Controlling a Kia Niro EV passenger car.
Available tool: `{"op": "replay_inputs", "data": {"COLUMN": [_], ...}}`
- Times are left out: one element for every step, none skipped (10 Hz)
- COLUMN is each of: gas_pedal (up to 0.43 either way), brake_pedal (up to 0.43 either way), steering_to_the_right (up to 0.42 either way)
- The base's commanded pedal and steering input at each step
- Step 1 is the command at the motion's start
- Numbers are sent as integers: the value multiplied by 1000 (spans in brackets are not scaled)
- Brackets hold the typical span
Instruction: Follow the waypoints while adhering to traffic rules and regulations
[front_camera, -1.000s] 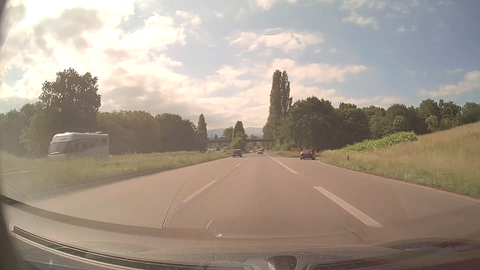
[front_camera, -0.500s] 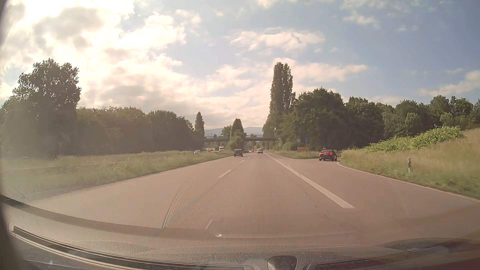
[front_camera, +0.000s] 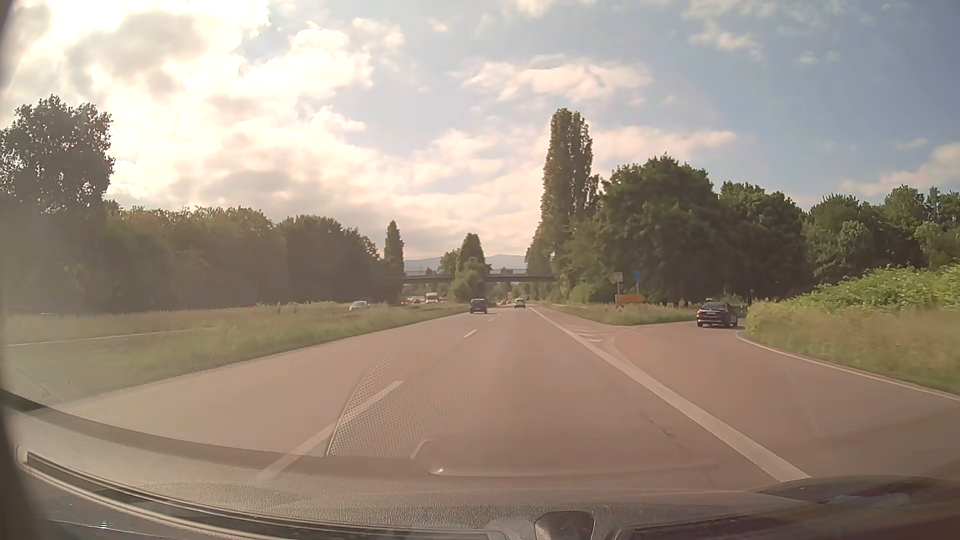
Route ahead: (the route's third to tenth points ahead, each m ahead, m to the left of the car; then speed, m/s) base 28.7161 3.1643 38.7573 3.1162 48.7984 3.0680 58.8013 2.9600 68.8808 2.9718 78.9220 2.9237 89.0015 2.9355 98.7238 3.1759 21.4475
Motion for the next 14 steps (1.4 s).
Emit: {"op": "replay_inputs", "data": {"gas_pedal": [169, 169, 169, 169, 169, 169, 169, 169, 169, 169, 169, 169, 169, 169], "brake_pedal": [0, 0, 0, 0, 0, 0, 0, 0, 0, 0, 0, 0, 0, 0], "steering_to_the_right": [-1, -1, -1, -1, -1, -1, -1, -1, -1, -1, -1, -1, -1, -1]}}
